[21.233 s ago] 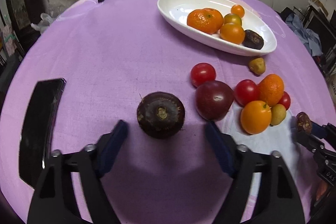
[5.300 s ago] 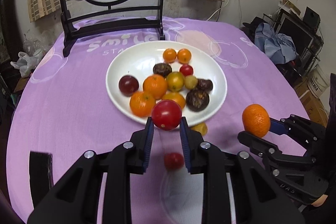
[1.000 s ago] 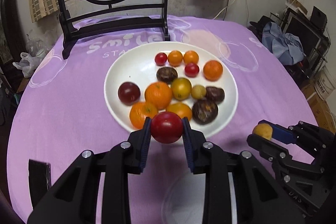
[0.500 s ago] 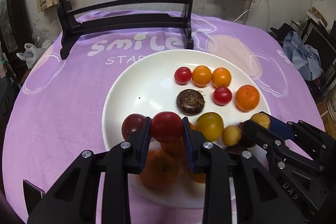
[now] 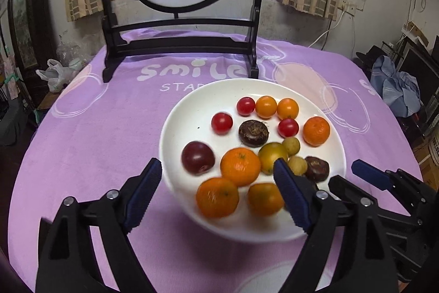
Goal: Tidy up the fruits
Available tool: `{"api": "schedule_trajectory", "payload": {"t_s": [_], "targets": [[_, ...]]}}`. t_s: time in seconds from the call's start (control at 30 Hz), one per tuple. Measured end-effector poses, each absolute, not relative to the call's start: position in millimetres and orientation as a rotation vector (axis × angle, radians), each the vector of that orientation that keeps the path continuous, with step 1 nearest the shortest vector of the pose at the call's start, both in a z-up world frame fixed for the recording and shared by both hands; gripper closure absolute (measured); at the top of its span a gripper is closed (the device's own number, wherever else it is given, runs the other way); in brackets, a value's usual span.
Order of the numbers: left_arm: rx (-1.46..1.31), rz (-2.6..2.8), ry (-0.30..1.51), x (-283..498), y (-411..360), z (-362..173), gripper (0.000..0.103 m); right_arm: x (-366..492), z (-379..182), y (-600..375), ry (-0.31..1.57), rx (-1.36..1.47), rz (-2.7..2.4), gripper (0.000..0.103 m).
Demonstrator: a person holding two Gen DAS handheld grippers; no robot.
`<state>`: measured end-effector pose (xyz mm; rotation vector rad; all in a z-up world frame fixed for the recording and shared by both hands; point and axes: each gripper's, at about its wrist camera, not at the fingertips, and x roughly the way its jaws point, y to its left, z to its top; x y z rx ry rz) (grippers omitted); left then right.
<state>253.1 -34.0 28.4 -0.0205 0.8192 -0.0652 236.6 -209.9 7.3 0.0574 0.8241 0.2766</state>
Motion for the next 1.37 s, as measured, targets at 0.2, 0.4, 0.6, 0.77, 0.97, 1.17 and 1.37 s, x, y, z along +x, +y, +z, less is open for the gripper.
{"api": "schedule_trajectory", "payload": {"t_s": [0.2,0.4,0.6,0.77,0.97,1.17,1.37], "targets": [[-0.024,-0.056,0.829,200.1,-27.6,14.3,0.017,192.2,-9.5,-210.7,0.882,0.019,0.25,0.048],[0.009,-0.063,0.832,158.0,-28.3,7.7,0.016,151.9,-10.1,-216.8,0.87,0.02,0.227,0.026],[0.022,-0.058,0.812,131.1,-29.3,6.9,0.015,126.5,-10.9,-223.2,0.846,0.043,0.206,0.02],[0.014,-0.059,0.817,122.8,-27.9,5.1,0.015,114.7,-18.6,-223.5,0.821,0.022,0.182,0.015],[0.002,-0.096,0.809,119.9,-28.9,-0.4,0.011,113.6,-28.1,-233.7,0.841,0.075,0.182,0.012],[0.019,-0.076,0.835,122.5,-30.0,-8.5,0.007,114.9,-31.1,-236.1,0.849,0.071,0.174,0.012],[0.002,-0.072,0.897,126.0,-26.8,-26.9,0.007,115.0,-34.5,-233.7,0.87,0.052,0.171,0.012]]}}
